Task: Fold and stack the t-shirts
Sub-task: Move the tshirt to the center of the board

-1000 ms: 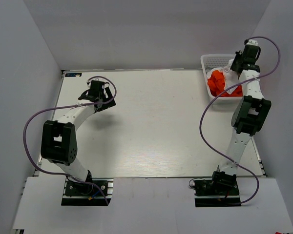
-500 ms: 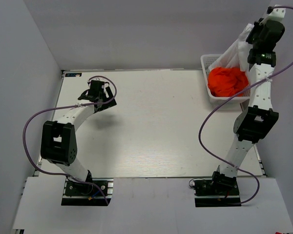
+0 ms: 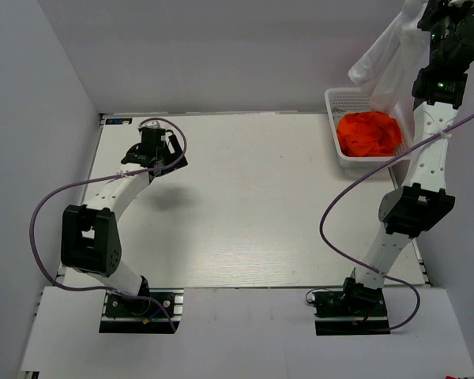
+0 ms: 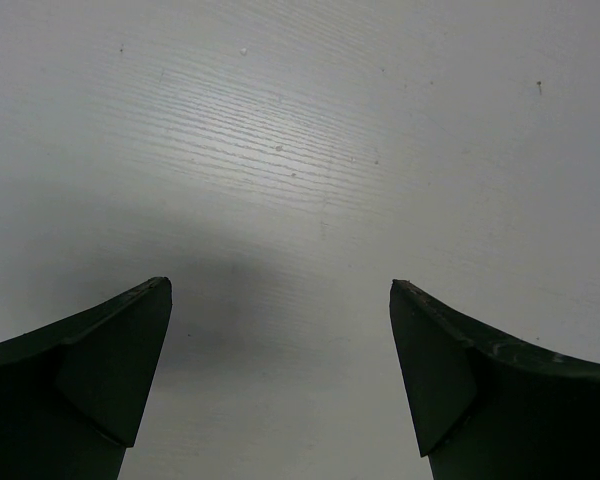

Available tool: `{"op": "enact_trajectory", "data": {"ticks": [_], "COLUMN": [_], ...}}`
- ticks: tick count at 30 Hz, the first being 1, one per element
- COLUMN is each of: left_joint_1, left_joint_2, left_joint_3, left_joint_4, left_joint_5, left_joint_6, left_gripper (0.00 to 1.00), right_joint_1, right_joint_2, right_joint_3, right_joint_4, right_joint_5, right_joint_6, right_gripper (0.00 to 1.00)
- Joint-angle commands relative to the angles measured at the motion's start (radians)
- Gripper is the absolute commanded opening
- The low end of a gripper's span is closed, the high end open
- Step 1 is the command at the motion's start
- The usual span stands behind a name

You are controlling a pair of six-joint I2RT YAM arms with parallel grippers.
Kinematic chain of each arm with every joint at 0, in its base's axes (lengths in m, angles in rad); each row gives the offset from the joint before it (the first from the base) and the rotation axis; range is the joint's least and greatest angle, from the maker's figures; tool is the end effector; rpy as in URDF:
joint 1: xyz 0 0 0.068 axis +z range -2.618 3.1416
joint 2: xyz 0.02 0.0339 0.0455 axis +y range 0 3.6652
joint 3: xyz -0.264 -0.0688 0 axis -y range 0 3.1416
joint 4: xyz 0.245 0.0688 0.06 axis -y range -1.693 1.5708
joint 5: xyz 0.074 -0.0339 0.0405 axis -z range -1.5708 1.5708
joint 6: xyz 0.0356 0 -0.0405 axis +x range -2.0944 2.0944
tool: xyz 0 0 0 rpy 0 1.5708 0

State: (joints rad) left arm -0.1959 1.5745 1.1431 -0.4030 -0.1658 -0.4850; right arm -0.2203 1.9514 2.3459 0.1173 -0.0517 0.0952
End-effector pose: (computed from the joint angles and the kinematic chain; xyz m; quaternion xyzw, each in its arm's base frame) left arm 0.3365 -0.0608 0.2487 -0.1634 0.9158 -0.0470 0.3639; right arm 0.4070 -0.0893 0.5618 0.0573 0.5022 -0.0409 0.8619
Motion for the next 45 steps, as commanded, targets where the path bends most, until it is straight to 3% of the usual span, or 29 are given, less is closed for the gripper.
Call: {"op": "enact_trajectory", "data": {"ticks": [1,5,9,13,17,25,28,31,32,34,35,36,37,38,45], "left_joint_1": [-0.004,-0.004,-0.004,-0.004,-0.004,-0.004,-0.004,0.007,0.007,0.007,0.007,0.007,-0.005,-0.005,-0.014], "left_joint_2": [-0.08,-0.119,-0.178,-0.266,-0.35,-0.432,-0.452,-0.452,-0.452,-0.432,-0.418,-0.403,-0.386,-0.346,-0.22], "left_joint_3": [-0.003,-0.013,-0.022,-0.022,-0.031,-0.02,-0.046,-0.098,-0.109,-0.121,-0.131,-0.131,-0.14,-0.14,-0.215], "left_joint_4": [0.021,0.021,0.014,-0.019,-0.054,-0.215,-0.227,-0.218,-0.218,-0.207,-0.207,-0.194,-0.185,-0.184,-0.007], "left_joint_5": [0.015,0.015,0.015,0.015,-0.003,-0.132,-0.132,-0.141,-0.126,-0.126,-0.097,-0.087,-0.087,-0.06,0.147], "left_joint_6": [0.01,0.01,0.01,-0.001,-0.023,-0.182,-0.217,-0.242,-0.242,-0.242,-0.242,-0.231,-0.231,-0.219,-0.146], "left_gripper": [1.0,1.0,1.0,1.0,1.0,1.0,1.0,1.0,1.0,1.0,1.0,1.0,1.0,1.0,1.0], "right_joint_1": [0.006,0.013,0.064,0.154,0.257,0.479,0.544,0.561,0.555,0.556,0.556,0.555,0.552,0.552,0.55], "right_joint_2": [-0.084,-0.12,-0.155,-0.296,-0.299,-0.37,-0.396,-0.442,-0.459,-0.463,-0.438,-0.421,-0.413,-0.399,-0.531], "right_joint_3": [0.052,0.032,0.044,-0.178,-0.186,-0.491,-0.715,-1.044,-1.212,-1.287,-1.33,-1.335,-1.332,-1.32,-1.398], "right_joint_4": [0.211,0.252,0.153,0.18,0.088,0.031,0.09,0.252,0.312,0.291,0.265,0.152,0.112,0.072,-0.105], "right_joint_5": [-0.08,-0.248,-0.421,-0.528,-0.628,-0.505,-0.496,-0.427,-0.371,-0.237,-0.196,-0.16,-0.137,-0.117,0.044], "right_joint_6": [0.052,0.19,0.245,0.305,0.302,0.175,0.198,0.297,0.316,0.311,0.305,0.284,0.27,0.27,0.29], "right_gripper": [0.0,0.0,0.0,0.0,0.0,0.0,0.0,0.0,0.0,0.0,0.02,0.16,0.45,0.88,0.9]}}
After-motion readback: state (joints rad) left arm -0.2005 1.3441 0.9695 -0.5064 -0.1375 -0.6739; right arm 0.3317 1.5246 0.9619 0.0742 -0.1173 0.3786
